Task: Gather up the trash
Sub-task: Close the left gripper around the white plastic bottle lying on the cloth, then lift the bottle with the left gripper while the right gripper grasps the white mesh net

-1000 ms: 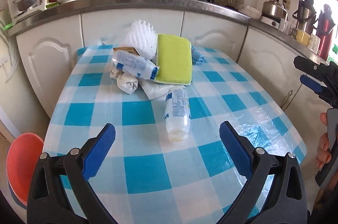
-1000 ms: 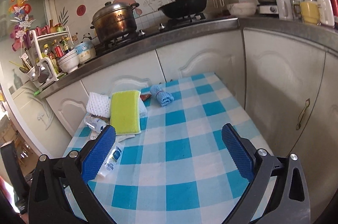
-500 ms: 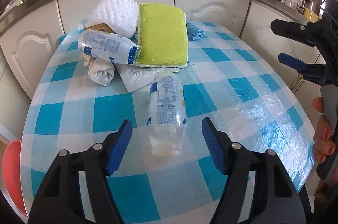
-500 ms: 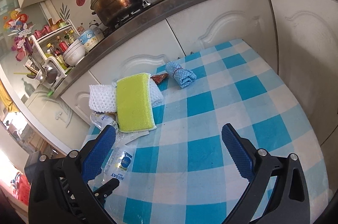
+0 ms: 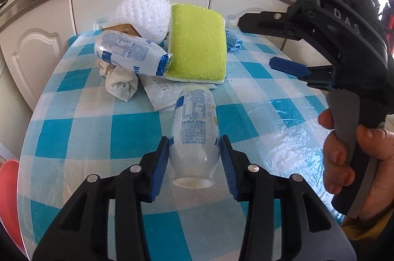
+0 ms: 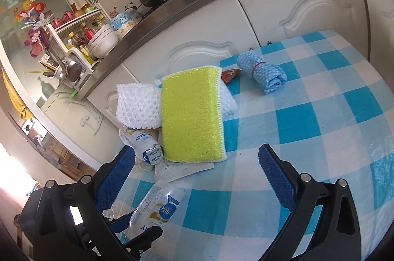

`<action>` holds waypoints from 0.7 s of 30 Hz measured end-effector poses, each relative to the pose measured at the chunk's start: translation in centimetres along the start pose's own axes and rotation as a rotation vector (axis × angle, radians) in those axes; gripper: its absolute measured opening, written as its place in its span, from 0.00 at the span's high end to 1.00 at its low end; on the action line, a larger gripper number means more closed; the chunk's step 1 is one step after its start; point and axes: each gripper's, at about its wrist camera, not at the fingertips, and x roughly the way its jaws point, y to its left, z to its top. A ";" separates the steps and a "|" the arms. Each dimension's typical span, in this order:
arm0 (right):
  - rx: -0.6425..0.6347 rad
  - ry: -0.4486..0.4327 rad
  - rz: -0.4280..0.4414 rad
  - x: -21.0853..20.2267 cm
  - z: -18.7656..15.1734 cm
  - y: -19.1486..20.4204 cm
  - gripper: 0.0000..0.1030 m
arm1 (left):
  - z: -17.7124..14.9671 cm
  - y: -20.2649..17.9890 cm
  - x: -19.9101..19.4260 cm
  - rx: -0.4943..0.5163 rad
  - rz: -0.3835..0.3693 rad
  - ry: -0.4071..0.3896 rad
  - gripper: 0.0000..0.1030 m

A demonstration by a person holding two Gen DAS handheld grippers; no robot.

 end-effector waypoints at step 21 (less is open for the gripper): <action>-0.210 0.025 0.077 4.8 2.3 8.4 0.07 | -1.9 9.0 -7.0 -0.175 0.084 -0.100 0.58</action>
